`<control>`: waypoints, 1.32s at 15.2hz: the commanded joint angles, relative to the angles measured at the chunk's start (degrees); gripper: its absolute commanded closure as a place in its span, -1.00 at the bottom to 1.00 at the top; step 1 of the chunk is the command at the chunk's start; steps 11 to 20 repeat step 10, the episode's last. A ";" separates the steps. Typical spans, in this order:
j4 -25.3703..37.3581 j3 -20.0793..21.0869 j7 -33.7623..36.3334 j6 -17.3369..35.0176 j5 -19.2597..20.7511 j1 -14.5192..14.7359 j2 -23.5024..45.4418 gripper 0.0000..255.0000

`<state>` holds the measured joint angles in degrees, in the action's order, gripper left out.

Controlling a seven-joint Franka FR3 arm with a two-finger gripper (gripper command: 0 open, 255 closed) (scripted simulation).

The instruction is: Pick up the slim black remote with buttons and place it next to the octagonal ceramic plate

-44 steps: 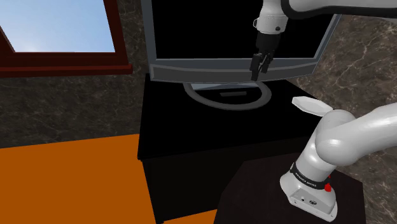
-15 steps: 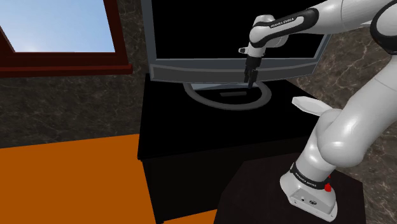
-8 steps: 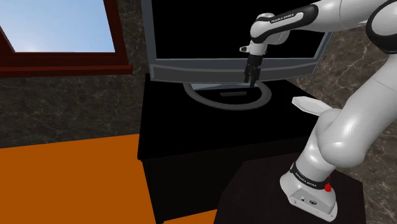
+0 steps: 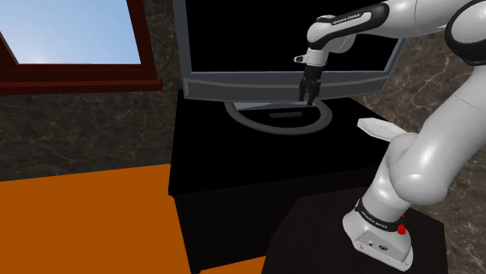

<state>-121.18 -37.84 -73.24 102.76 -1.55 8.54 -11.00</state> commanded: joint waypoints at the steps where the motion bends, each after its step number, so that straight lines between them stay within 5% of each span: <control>1: 1.01 -1.11 -2.14 14.07 -1.57 0.70 10.58 -1.00; 2: 0.37 -0.58 -1.69 -1.27 -0.73 0.28 0.16 -1.00; 10: 2.67 -5.49 -15.11 11.66 -10.89 0.69 13.00 -1.00; 20: 2.67 -5.49 -15.11 11.66 -10.89 0.69 13.00 -1.00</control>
